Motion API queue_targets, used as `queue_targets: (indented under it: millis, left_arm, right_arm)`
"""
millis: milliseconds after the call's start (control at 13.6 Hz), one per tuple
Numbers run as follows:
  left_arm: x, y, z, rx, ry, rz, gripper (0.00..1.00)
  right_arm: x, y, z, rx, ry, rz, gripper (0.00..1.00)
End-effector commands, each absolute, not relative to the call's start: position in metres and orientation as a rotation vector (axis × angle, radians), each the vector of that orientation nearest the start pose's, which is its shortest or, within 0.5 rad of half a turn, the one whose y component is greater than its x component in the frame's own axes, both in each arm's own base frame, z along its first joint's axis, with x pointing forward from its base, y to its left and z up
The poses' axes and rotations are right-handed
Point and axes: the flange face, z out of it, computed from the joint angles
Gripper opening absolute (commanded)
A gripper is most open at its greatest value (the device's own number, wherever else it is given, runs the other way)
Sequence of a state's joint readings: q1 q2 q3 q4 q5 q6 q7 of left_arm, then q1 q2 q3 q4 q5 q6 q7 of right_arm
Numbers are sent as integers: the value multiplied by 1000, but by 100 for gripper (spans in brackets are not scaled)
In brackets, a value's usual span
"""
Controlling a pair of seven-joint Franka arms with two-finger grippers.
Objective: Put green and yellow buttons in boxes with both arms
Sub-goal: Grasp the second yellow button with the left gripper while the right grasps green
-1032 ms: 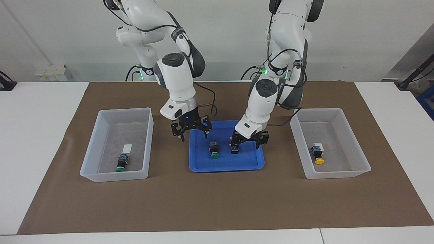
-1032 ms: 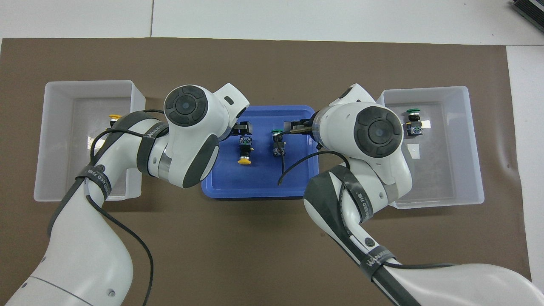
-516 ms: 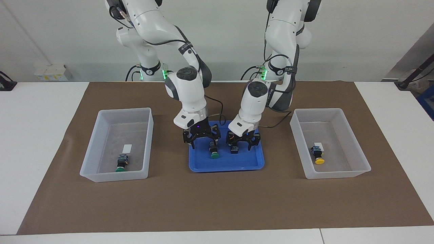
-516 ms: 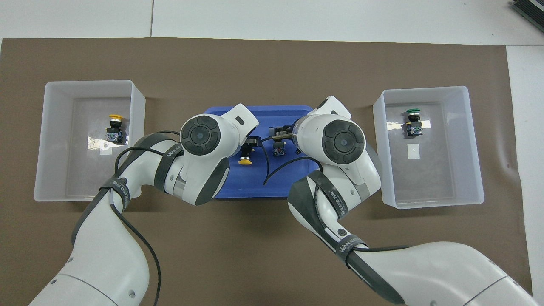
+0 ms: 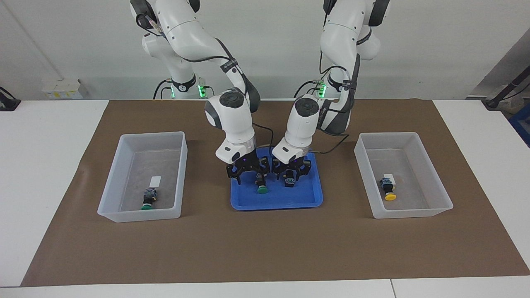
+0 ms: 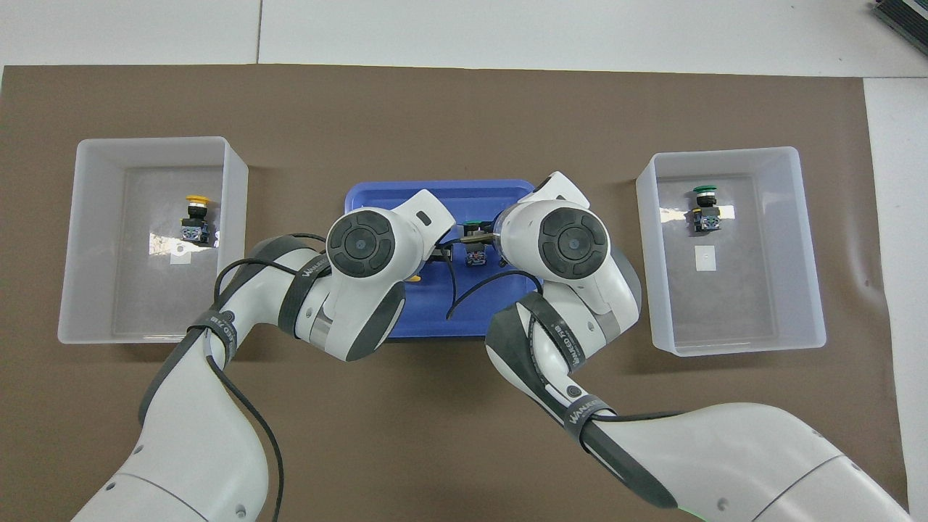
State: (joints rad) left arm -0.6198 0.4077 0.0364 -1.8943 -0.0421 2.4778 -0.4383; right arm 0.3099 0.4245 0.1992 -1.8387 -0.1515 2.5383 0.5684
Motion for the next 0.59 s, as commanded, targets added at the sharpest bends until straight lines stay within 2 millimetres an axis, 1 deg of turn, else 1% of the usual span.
queue_targets:
  millis: [0,74,221,295,368,442,516]
  left_arm:
    - [532,-353,301,-3231,163,-223,56]
    - [532,-351,301,-3229,160,-217,53]
    - [533,-347,299,-3225,154,-207,41]
    - [534,-346,299,-3225,149,-205,33]
    - [534,-344,299,-3224,145,-200,22]
    - [535,-343,299,-3223,142,-200,9]
    - [538,-338,299,-3223,132,-202,0]
  right_arm:
    - [588,324,322,-2959,13,-420,79]
    - [589,323,319,-2958,13,-420,73]
    - [588,325,318,-2956,13,-418,69]
    - [587,326,316,-2958,18,-411,69]
    - [587,326,312,-2957,45,-404,69]
    - [587,327,312,-2947,74,-409,69]
    - [588,328,313,-2941,79,-417,69]
